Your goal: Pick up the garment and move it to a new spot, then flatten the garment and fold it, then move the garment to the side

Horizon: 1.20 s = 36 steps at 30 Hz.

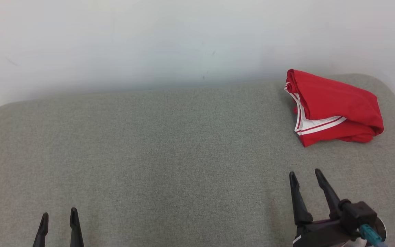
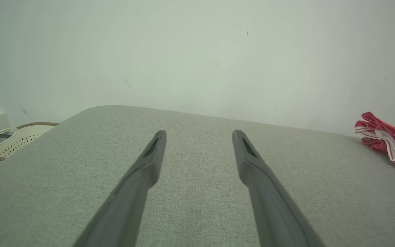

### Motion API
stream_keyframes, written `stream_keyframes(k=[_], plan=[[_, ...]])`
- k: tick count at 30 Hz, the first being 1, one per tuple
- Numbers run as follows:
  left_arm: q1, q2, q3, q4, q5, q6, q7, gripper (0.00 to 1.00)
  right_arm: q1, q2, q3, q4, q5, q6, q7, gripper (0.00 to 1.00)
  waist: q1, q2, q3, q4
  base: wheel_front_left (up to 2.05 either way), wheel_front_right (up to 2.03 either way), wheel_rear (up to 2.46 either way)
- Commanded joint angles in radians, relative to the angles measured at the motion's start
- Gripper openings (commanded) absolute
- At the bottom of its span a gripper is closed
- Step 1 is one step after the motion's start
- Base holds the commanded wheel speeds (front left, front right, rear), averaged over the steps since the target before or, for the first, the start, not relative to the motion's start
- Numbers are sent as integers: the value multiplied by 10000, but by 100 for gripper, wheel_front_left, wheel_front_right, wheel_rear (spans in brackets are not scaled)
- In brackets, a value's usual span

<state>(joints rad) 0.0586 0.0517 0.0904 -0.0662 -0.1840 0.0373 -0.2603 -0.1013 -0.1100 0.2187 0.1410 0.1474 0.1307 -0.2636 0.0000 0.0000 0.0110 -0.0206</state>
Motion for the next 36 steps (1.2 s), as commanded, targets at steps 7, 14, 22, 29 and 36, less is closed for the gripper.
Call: stream_keyframes(k=[7, 14, 22, 29, 36], plan=[[205, 3, 20, 304, 304, 155, -41, 100, 605, 255, 119, -126, -173, 1, 142, 100, 0, 0, -269, 56, 0, 0, 0], [240, 81, -94, 733, 549, 220, -42, 100, 658, 326, 50, 105, -231, 1, 129, 100, 0, 0, -387, 39, 0, 0, 0], [24, 188, -161, 1256, 723, 329, -42, 100, 535, 380, 93, 318, -248, 1, 232, 100, 0, 0, -475, -22, 0, 0, 0], [-53, 179, -238, 1489, 651, 359, -42, 100, 435, 417, 118, 463, -202, 1, 299, 100, 0, 0, -555, -21, 0, 0, 0], [-20, 180, -242, 1588, 553, 415, -42, 100, 433, 433, 92, 542, -224, 1, 275, 100, 0, 0, -575, -11, 0, 0, 0]])
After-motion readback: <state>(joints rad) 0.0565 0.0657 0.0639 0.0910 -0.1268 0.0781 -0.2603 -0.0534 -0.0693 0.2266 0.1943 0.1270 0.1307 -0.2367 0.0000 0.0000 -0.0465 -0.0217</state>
